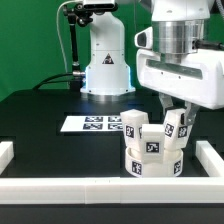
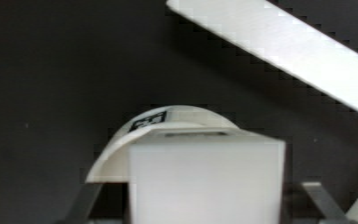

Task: Assemble stool

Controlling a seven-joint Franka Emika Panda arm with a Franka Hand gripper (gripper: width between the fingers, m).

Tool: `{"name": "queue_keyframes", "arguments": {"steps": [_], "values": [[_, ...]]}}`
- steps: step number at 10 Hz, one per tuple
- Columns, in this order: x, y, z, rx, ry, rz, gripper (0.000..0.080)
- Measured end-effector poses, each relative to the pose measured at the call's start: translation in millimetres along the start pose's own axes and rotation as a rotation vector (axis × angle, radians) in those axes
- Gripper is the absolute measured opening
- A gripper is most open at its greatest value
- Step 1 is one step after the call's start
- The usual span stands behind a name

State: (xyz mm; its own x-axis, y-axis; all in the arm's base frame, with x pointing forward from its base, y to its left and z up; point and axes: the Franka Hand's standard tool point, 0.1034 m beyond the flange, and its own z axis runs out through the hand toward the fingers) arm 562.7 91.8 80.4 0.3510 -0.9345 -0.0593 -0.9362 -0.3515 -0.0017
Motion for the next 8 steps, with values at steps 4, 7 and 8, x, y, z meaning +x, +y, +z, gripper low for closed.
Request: {"name": "queue_keyframes", "arguments": {"steps": [4, 7, 8], "values": [[0.1, -2.9, 1.0, 0.121, -0.045, 0.482, 0.0340], [-2.6, -4.8, 1.5, 0.183, -0.082, 0.712, 0.0340], [-3.0, -5.0, 1.5, 0.183, -0.085, 0.730, 0.0340]]}}
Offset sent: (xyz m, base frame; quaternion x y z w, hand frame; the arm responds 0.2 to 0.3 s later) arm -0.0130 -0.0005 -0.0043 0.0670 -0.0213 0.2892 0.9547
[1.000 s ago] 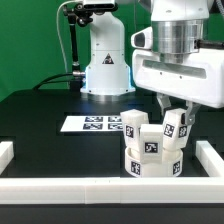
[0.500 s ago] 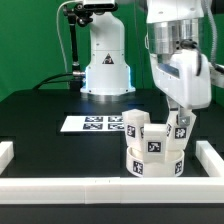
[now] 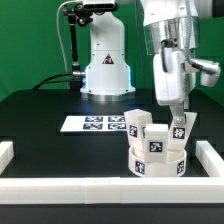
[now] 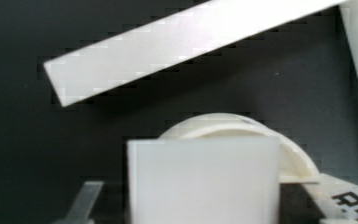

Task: Assemble stool

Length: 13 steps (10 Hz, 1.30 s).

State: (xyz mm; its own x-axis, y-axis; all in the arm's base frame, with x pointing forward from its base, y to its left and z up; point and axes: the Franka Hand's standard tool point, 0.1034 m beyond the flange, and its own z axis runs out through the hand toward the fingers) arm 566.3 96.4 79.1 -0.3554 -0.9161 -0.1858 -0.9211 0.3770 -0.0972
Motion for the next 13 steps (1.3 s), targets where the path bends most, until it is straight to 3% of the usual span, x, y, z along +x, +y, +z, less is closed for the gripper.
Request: {"name": "queue_keyframes", "arguments": {"steps": [1, 3, 5, 8, 9, 10, 11, 13], "values": [[0.1, 0.3, 0.4, -0.001, 0.000, -0.006, 0.0340], [-2.5, -0.2, -3.3, -0.006, -0.004, -0.036, 0.0614], [-2.6, -2.2, -10.7, 0.012, -0.019, -0.082, 0.0639], [-2.3, -0.9, -7.8, 0.009, -0.014, -0.235, 0.0649], [-2.6, 0.4, -7.4, -0.002, -0.010, -0.335, 0.0649], [-5.2, 2.0, -8.3, -0.047, 0.007, -0.484, 0.0649], [-9.0, -3.4, -12.7, -0.059, 0.026, -0.615, 0.0649], [-15.8, -5.9, -16.0, -0.057, 0.036, -0.844, 0.0649]]}}
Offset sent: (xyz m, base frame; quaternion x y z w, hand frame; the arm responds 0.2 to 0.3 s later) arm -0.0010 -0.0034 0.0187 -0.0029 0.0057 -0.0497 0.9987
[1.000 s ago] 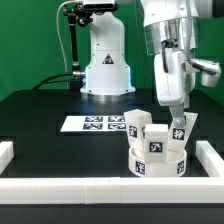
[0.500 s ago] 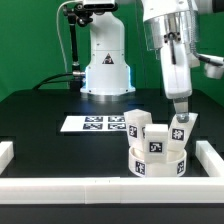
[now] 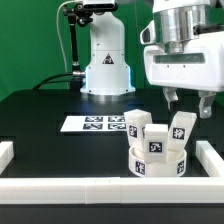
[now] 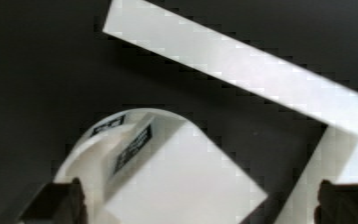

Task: Assemble stool

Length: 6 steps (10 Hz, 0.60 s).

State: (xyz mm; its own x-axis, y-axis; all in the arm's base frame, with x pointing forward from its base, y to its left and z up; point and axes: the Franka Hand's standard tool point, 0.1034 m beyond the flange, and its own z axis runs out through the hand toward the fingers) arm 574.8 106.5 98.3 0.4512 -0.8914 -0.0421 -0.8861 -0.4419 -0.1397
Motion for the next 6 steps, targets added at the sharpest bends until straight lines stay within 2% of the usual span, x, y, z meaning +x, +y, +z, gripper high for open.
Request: {"name": "queue_keyframes", "arguments": {"steps": [2, 6], "values": [[-5.4, -2.7, -0.4, -0.003, 0.006, -0.154, 0.0649], [-3.9, -2.3, -0.4, -0.004, 0.006, -0.418, 0.0649]]}}
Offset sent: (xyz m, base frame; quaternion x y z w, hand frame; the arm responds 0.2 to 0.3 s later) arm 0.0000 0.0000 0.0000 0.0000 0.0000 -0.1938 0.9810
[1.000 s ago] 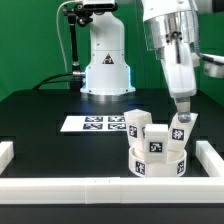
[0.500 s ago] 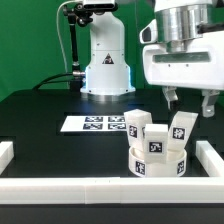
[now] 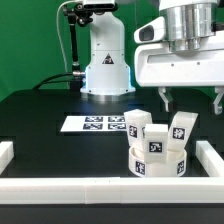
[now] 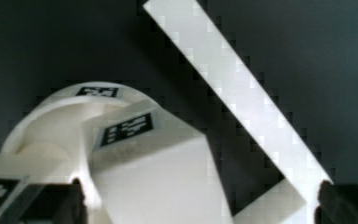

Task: Assemble stool

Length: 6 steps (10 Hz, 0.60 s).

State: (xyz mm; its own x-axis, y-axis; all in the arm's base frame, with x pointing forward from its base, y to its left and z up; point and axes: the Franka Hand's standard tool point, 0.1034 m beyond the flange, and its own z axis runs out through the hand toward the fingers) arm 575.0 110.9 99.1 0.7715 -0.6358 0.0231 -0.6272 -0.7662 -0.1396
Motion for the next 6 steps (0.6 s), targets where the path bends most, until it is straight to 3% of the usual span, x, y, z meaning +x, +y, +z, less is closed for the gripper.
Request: {"name": "queue_keyframes", "arguments": {"steps": [6], "values": [[2.7, 1.4, -1.8, -0.037, 0.005, -0.718, 0.0649]]}}
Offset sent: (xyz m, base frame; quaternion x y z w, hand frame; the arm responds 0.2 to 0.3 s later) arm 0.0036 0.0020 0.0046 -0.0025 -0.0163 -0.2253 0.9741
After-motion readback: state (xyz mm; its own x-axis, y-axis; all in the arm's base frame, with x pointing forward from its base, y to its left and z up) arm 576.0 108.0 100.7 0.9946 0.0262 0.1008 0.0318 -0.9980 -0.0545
